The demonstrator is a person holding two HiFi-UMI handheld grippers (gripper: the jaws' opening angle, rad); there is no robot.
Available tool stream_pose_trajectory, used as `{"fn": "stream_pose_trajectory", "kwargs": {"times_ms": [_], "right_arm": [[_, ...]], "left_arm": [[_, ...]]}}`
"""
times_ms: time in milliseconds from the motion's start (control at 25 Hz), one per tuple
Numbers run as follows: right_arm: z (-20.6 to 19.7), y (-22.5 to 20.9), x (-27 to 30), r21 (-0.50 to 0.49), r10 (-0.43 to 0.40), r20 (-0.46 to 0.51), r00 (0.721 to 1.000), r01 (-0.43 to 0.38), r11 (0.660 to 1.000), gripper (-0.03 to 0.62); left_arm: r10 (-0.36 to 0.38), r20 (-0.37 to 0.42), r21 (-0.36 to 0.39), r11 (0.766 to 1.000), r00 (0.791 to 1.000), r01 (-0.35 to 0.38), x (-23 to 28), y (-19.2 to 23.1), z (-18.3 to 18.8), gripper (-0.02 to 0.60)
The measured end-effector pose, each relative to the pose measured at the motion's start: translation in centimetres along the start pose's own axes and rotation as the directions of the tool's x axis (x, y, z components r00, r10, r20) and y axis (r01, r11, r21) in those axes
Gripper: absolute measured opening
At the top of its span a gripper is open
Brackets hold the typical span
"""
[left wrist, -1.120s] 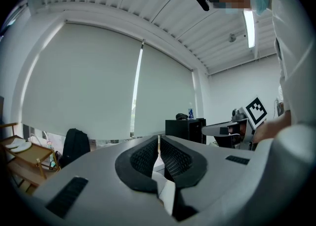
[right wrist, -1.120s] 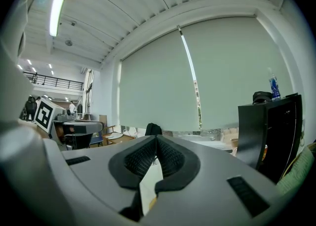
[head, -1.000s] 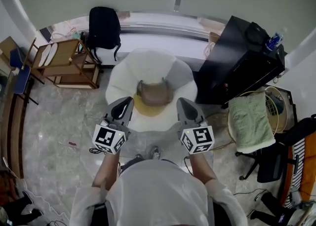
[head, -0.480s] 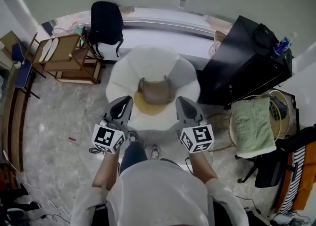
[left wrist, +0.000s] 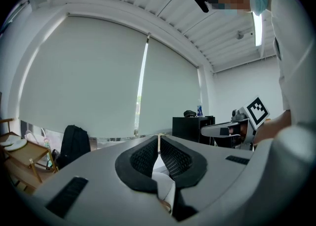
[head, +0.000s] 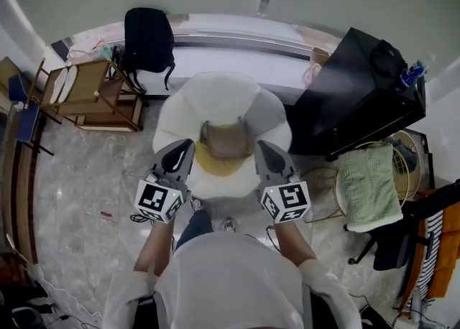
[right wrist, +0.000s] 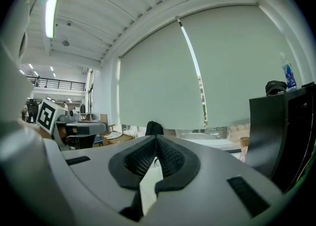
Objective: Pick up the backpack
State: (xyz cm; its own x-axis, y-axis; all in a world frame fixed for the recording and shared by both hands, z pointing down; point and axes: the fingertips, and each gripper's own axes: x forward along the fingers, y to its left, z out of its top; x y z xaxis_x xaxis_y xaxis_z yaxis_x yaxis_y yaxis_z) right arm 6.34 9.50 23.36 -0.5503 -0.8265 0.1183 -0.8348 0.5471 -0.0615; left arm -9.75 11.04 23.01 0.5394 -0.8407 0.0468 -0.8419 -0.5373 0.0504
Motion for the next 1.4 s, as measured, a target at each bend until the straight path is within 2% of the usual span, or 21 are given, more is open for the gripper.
{"fn": "stream_pose_trajectory", "kwargs": {"times_ms": [640,880,1120,1400], "right_arm": [[1.4,2.1,9.4,0.003,-0.107,0.018,0.994,0.107,0.994,0.029],[1.3,1.9,10.9,0.009,-0.133,0.017,0.991,0.133,0.991,0.031],[1.1,0.5,11.8,0.009,-0.119,0.009,0.993,0.119,0.993,0.029],[0.8,-2.9,12.4,-0.007,-0.061,-0.006,0.998,0.061,0.998,0.029]], "left_arm": [[-0.148,0.017,-0.005,0.989,0.989,0.148,3.7,8.5,0.9,0.041],[-0.172,0.010,-0.010,0.985,0.985,0.172,4.7,10.0,0.5,0.041],[-0.155,0.007,-0.020,0.988,0.988,0.156,6.2,10.3,0.0,0.041],[-0.081,0.004,-0.027,0.996,0.997,0.081,8.9,9.4,-0.4,0.041]]}}
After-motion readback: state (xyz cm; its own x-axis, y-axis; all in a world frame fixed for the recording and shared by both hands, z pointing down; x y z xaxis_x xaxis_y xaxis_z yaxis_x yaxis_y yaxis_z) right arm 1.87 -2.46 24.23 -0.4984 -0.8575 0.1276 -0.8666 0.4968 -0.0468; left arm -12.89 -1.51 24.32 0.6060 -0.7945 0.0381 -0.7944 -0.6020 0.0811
